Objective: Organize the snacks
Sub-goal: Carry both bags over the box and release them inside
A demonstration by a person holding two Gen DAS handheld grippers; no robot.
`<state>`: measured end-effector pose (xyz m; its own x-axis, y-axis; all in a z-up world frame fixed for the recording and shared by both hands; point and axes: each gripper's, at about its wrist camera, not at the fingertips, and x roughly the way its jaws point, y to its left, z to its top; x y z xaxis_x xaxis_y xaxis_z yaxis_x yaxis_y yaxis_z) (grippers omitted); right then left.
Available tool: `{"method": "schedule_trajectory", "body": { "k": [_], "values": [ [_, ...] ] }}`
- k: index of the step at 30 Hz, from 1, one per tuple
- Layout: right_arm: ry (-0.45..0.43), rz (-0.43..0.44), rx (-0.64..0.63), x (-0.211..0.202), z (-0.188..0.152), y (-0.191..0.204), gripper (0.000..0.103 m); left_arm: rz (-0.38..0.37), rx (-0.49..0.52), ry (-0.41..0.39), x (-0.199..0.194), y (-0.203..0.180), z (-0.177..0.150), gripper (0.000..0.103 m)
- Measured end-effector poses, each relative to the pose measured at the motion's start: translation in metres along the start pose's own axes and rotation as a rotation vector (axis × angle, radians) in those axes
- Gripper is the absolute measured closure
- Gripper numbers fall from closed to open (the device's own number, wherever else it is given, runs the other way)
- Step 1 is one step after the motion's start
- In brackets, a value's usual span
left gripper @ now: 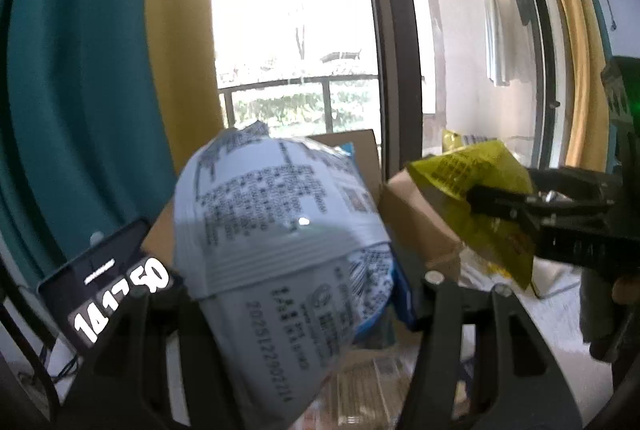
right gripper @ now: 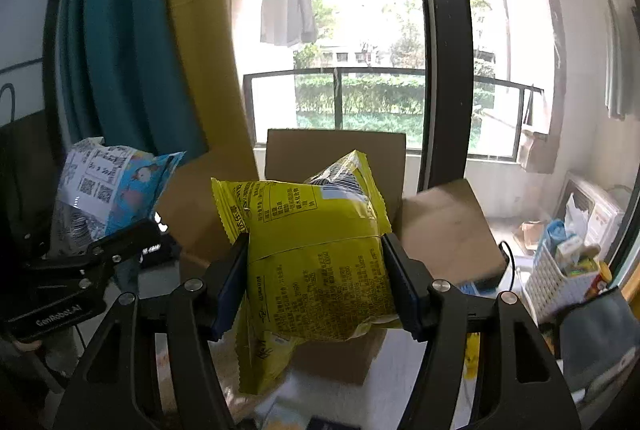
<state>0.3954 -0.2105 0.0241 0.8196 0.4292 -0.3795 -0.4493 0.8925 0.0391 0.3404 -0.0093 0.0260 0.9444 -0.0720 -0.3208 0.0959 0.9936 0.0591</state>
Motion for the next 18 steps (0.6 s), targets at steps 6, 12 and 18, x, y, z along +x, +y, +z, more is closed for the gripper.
{"method": "schedule_trajectory", "body": {
  "k": [6, 12, 18],
  "values": [
    [-0.019, -0.01, 0.011, 0.028, 0.013, -0.011, 0.036, -0.002, -0.003, 0.012, 0.055, 0.006, 0.015, 0.045],
    [-0.015, -0.035, 0.026, 0.064, 0.022, -0.026, 0.036, -0.023, 0.001, 0.084, 0.104, 0.008, 0.018, 0.043],
    [-0.014, -0.05, 0.077, 0.093, 0.026, -0.037, 0.031, -0.015, -0.052, 0.14, 0.138, 0.013, 0.016, 0.018]
  ]
}}
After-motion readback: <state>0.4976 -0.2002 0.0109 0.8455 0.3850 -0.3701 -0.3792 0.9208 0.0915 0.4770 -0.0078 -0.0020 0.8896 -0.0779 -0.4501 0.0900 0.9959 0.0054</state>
